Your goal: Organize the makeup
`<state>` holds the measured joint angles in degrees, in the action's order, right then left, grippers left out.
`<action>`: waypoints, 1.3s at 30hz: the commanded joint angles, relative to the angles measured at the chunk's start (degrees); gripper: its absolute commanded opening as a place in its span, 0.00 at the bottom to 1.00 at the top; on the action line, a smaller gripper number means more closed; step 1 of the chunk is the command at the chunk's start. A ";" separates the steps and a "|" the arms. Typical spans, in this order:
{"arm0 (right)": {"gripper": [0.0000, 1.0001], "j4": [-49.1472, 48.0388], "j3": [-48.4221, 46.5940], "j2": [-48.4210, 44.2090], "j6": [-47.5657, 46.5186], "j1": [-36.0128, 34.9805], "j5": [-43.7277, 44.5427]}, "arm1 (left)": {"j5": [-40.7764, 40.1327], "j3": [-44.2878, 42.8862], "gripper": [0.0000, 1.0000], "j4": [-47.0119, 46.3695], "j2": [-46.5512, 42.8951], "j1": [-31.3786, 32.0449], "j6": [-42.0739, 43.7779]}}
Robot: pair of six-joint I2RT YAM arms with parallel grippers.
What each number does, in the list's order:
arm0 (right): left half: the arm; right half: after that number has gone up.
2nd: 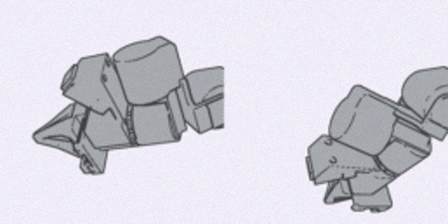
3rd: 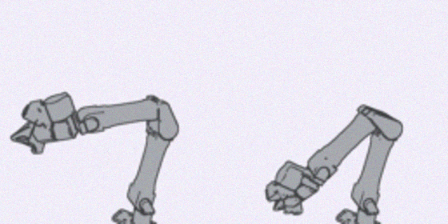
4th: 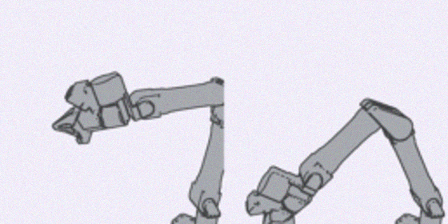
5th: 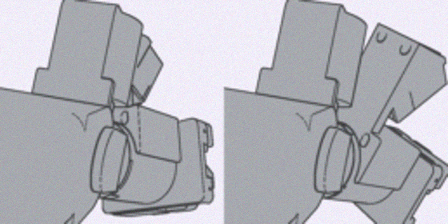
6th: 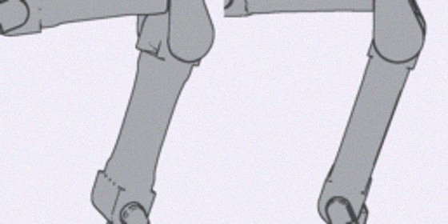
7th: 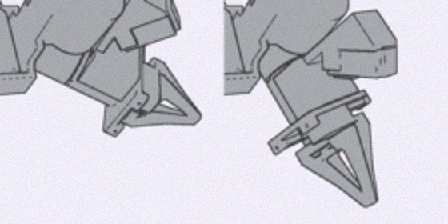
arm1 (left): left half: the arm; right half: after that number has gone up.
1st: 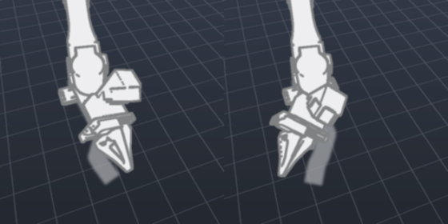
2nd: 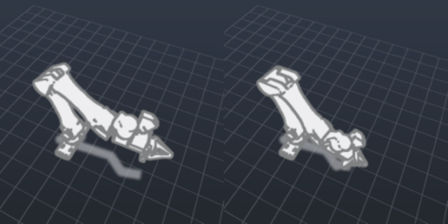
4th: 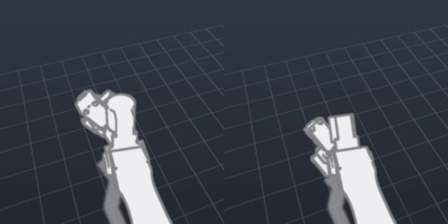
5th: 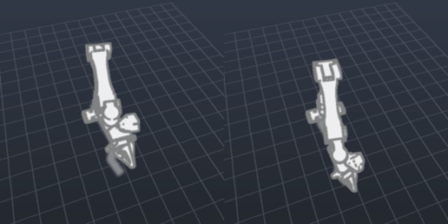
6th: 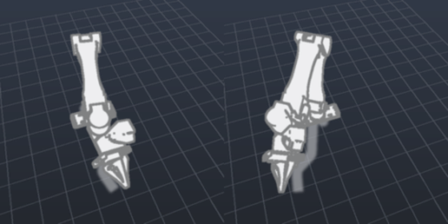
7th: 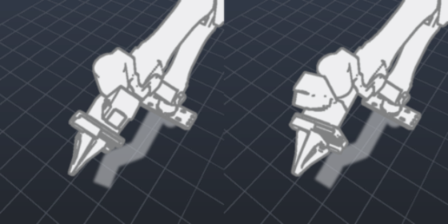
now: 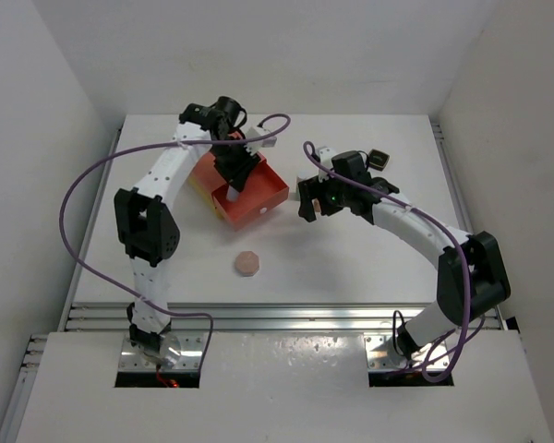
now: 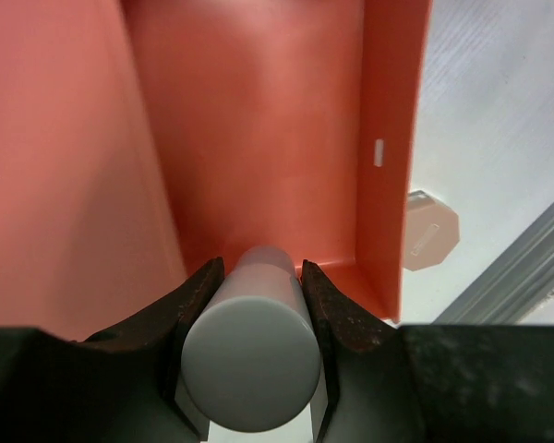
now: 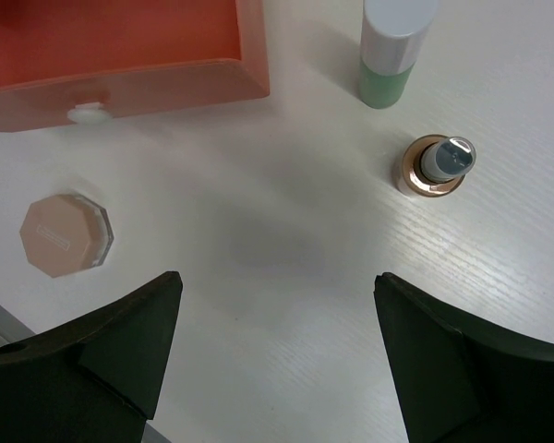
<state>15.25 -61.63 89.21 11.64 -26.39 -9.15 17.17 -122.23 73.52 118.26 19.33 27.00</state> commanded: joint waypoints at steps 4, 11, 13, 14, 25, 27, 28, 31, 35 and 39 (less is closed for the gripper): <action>0.85 -1.01 -0.60 -2.11 0.49 -0.24 0.80 | -0.03 1.65 0.17 1.10 0.92 1.94 -1.96; 0.85 -0.13 -0.51 -2.02 -0.30 -0.41 0.89 | -0.56 3.58 0.44 1.10 2.06 2.46 -2.48; 0.85 -0.48 -0.51 -2.02 -0.30 -0.24 0.89 | -0.56 3.58 0.51 1.10 2.07 2.46 -2.48; 0.85 -0.39 -0.51 -1.93 -0.13 -0.24 0.97 | -0.56 2.97 0.53 1.10 2.07 2.46 -2.48; 0.85 0.84 -3.58 -2.29 -0.39 -0.41 0.88 | -1.61 -6.60 0.62 0.58 2.59 2.46 -2.56; 0.85 1.10 -4.47 -2.64 -0.13 -0.41 2.46 | -1.09 -8.27 0.62 0.58 2.59 2.46 -3.36; 0.85 0.93 -4.82 -2.72 0.05 -0.41 3.16 | 0.31 -9.94 0.62 0.05 2.59 1.86 -3.88; 0.77 1.10 -6.13 -3.16 1.80 -0.24 8.52 | 2.07 -12.23 0.62 -1.62 1.28 0.28 -6.07; 0.71 -0.04 -6.58 -0.62 3.30 0.46 16.34 | -2.74 -9.01 0.62 -8.11 -2.05 -2.63 -9.33; 0.72 -0.38 -9.65 5.09 1.11 0.82 20.38 | -6.62 -5.21 0.64 -13.48 -2.68 -7.02 -10.56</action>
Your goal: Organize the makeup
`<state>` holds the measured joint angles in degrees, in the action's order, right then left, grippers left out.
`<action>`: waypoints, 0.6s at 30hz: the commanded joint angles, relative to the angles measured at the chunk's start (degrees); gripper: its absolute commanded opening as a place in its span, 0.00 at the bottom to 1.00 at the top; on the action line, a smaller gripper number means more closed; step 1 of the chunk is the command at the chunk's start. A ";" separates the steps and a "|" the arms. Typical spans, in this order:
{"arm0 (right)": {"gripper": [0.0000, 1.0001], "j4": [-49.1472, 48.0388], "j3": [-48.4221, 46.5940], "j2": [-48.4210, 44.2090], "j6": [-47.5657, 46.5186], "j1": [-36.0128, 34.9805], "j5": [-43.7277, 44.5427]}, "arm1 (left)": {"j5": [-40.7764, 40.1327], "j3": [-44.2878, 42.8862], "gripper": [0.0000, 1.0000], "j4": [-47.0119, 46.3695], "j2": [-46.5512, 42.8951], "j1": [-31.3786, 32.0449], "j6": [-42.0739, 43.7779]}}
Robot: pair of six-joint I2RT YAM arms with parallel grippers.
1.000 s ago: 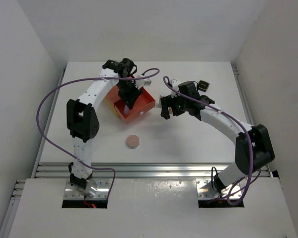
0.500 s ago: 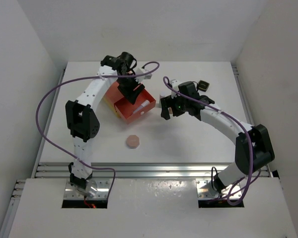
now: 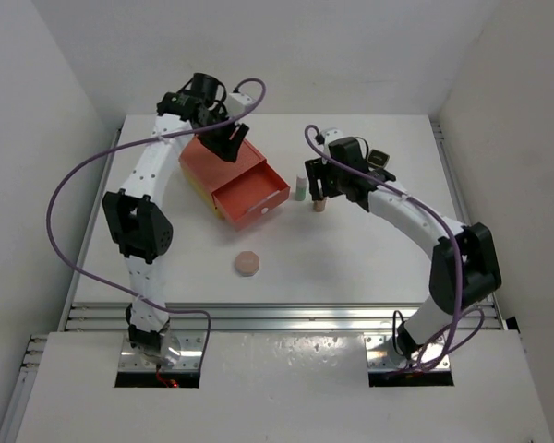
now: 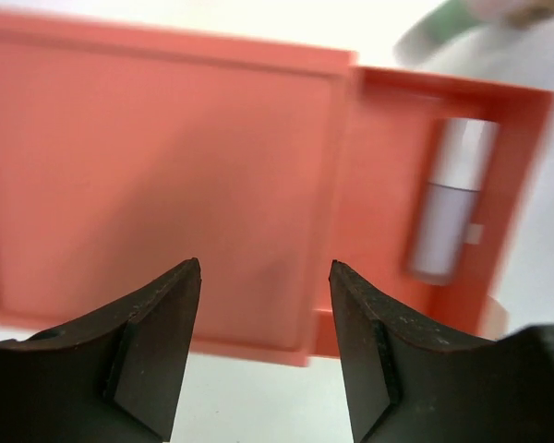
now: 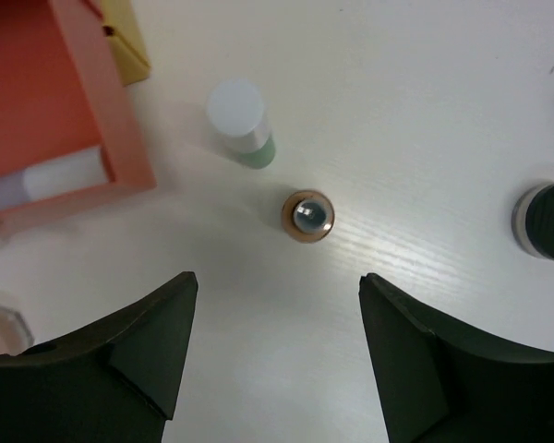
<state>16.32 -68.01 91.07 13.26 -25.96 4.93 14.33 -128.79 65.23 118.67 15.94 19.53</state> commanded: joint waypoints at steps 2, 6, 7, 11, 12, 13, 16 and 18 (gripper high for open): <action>0.74 -1.02 -5.99 6.92 -0.95 0.90 6.32 | -4.30 1.35 0.64 -5.20 -1.78 -6.01 -3.88; 0.78 -2.34 -6.96 11.23 0.36 1.43 6.41 | -4.31 3.71 0.64 -8.09 -0.55 -8.55 -4.50; 0.79 -3.39 -6.79 11.67 0.89 1.43 6.58 | -4.31 4.33 0.64 -9.76 -0.55 -8.56 -4.50; 0.79 -3.57 -7.23 15.27 0.89 1.79 6.59 | -4.84 7.59 0.64 -11.97 1.11 -8.56 -4.50; 0.79 -3.57 -7.31 15.63 0.89 1.70 6.50 | -4.84 8.46 0.64 -11.97 1.12 -9.08 -4.50; 0.79 -3.40 -7.49 15.89 0.81 1.61 6.58 | -4.84 8.99 0.64 -11.97 1.82 -9.09 -5.02; 0.79 -3.22 -7.23 17.39 1.07 1.61 6.06 | -4.31 12.41 0.64 -13.98 1.83 -9.09 -5.03; 0.79 -3.83 -7.05 18.09 1.07 1.70 6.14 | -3.70 14.43 0.63 -14.52 1.83 -9.62 -5.64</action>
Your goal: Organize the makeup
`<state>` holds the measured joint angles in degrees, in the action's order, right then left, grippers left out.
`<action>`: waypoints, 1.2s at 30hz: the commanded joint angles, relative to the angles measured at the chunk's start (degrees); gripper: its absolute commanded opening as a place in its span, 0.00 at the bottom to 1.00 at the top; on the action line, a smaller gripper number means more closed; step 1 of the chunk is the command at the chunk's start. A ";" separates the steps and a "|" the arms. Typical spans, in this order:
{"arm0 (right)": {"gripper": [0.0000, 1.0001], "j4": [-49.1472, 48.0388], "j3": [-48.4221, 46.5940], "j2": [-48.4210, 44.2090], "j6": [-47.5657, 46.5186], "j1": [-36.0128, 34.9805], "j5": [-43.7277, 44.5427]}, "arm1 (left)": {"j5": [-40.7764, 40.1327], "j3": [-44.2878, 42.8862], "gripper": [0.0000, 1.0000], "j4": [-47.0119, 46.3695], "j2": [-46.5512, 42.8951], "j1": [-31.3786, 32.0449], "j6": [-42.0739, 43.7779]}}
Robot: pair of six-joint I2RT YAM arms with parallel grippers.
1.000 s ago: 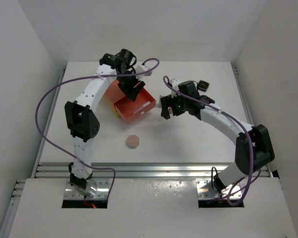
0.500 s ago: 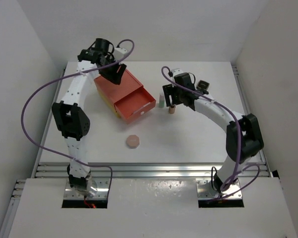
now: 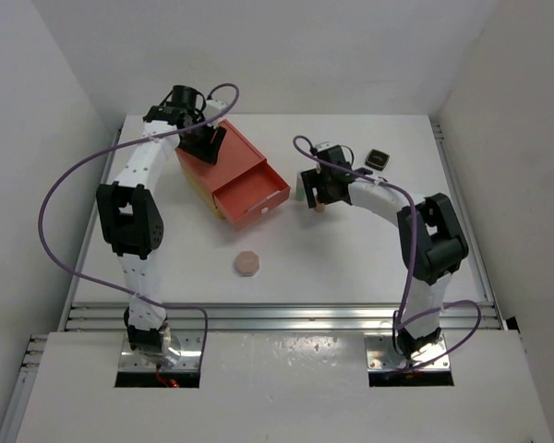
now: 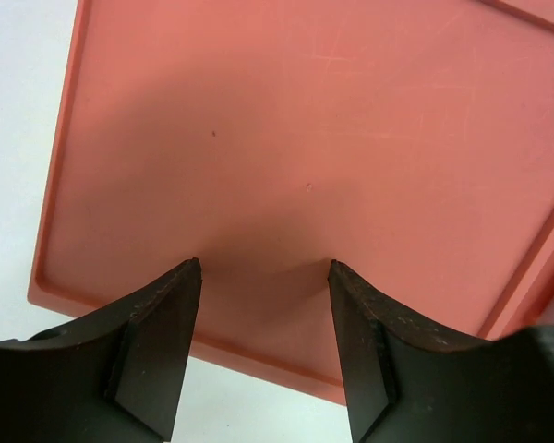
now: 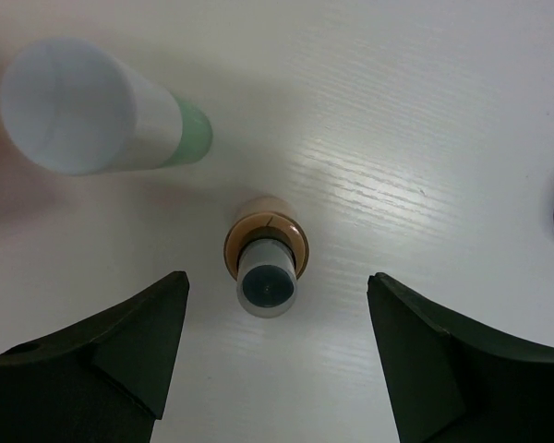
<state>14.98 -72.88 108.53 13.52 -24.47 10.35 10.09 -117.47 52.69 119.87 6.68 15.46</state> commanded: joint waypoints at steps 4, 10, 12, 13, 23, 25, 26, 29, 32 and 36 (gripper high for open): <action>0.79 -4.96 -2.70 3.52 0.37 0.47 0.29 | 1.69 4.26 0.63 -2.68 0.62 -0.35 -2.63; 0.65 -5.75 -4.81 7.04 0.98 1.18 -0.59 | 3.01 5.32 0.63 -2.68 0.62 -0.88 -2.63; 0.59 -5.75 -4.90 7.75 1.25 1.18 -1.38 | 3.01 5.32 0.63 -3.20 0.62 -0.88 -2.63; 0.53 -5.84 -4.81 7.92 1.51 1.18 -1.47 | 3.01 5.84 0.63 -3.20 0.62 -0.88 -2.63; 0.10 -5.41 -0.16 -0.24 0.99 1.35 1.86 | 4.06 6.38 0.63 -3.20 0.62 -0.88 -2.63; 0.08 -4.01 -0.07 -3.67 -0.59 1.18 5.10 | 4.06 6.90 0.63 -3.20 0.62 -0.88 -2.63; 0.07 -3.56 -0.33 -7.07 -0.95 1.18 7.21 | 4.06 6.90 0.63 -3.20 0.62 -0.88 -2.63; 0.07 -3.99 -2.96 -11.32 -2.53 0.57 8.03 | 4.06 6.90 0.63 -3.20 0.62 -0.88 -2.63; 0.07 -7.68 -6.56 -11.42 -6.65 -3.20 2.51 | 4.06 6.90 0.63 -3.81 0.62 -0.88 -2.63; 0.07 -6.19 -16.39 -5.37 -7.38 -7.08 -9.88 | 4.59 6.90 0.63 -3.82 0.62 -0.88 -2.63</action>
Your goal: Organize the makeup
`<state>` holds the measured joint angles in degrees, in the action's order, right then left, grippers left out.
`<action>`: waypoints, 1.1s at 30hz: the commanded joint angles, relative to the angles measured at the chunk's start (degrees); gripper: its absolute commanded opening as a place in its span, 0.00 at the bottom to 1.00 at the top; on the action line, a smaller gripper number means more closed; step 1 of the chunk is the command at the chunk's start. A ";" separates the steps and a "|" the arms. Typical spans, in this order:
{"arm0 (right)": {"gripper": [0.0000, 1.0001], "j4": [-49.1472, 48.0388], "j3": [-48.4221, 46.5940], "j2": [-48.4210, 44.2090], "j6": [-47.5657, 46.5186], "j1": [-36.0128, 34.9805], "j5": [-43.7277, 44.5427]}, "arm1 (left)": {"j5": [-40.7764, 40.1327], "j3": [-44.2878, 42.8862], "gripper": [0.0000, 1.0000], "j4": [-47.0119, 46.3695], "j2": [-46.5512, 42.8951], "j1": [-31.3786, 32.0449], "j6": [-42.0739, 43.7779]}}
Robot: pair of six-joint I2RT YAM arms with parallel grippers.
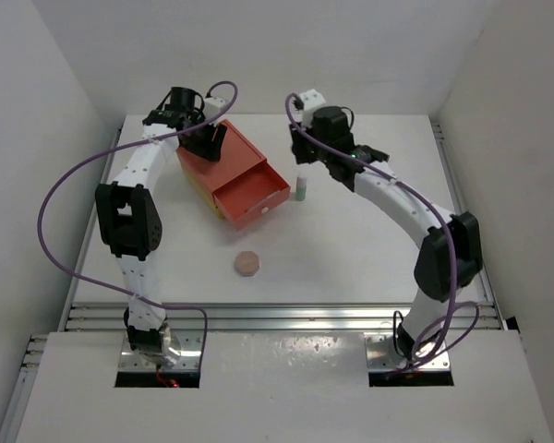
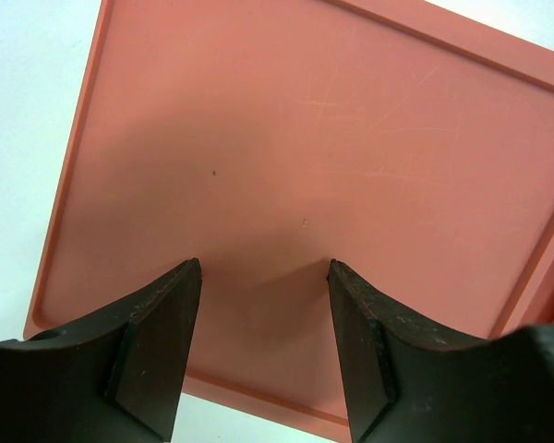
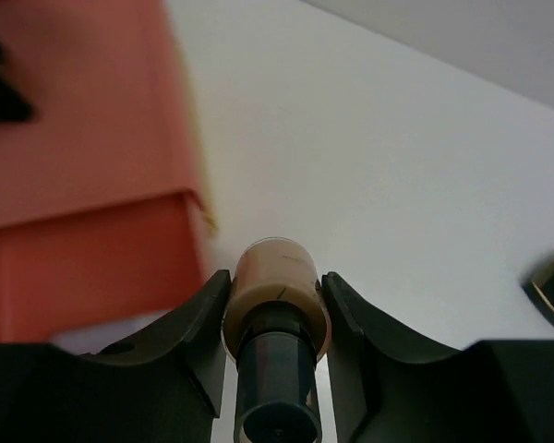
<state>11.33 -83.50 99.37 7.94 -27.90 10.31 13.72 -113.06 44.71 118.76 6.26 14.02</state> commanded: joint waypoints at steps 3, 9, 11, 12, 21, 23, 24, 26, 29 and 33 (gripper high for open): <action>0.07 -4.21 -10.88 9.31 4.76 -4.53 -21.52 | 0.96 2.49 0.63 3.63 1.74 -0.46 -1.19; 0.07 -9.74 -18.53 18.22 13.94 -6.37 -32.98 | 1.58 1.96 0.63 3.63 2.27 -0.99 -1.72; 0.07 -9.66 -19.94 19.97 16.48 -6.64 -35.78 | 1.58 1.96 0.63 3.10 2.27 -0.99 -1.72; 0.07 -9.92 -19.94 20.07 16.49 -6.73 -35.79 | 1.58 1.96 0.63 3.10 2.27 -0.99 -1.72; 0.10 -14.67 -13.17 21.47 22.90 -8.05 -41.86 | 1.58 1.43 0.63 2.58 2.27 -0.99 -2.24; 0.15 -14.50 -14.05 22.35 22.99 -8.75 -41.95 | 1.58 1.43 0.63 2.05 2.27 -0.99 -2.24; 0.16 -13.97 -14.32 23.66 22.99 -8.66 -42.29 | 1.58 1.43 0.63 2.05 2.79 -0.99 -2.24; 0.20 -11.87 -15.89 24.72 22.82 -8.93 -43.00 | 1.58 1.43 0.63 2.05 2.79 -0.99 -2.24; 0.27 -11.51 -15.20 24.64 21.68 -8.75 -42.21 | 1.58 1.43 0.63 2.05 2.79 -0.99 -2.24; 0.48 -9.86 -14.75 24.55 19.66 -8.58 -40.72 | 1.58 1.43 0.63 2.05 2.79 -0.99 -2.24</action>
<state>2.94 -96.88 125.01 29.32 -36.73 -30.17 14.37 -112.99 43.64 118.83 5.85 13.19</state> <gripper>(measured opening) 0.463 0.627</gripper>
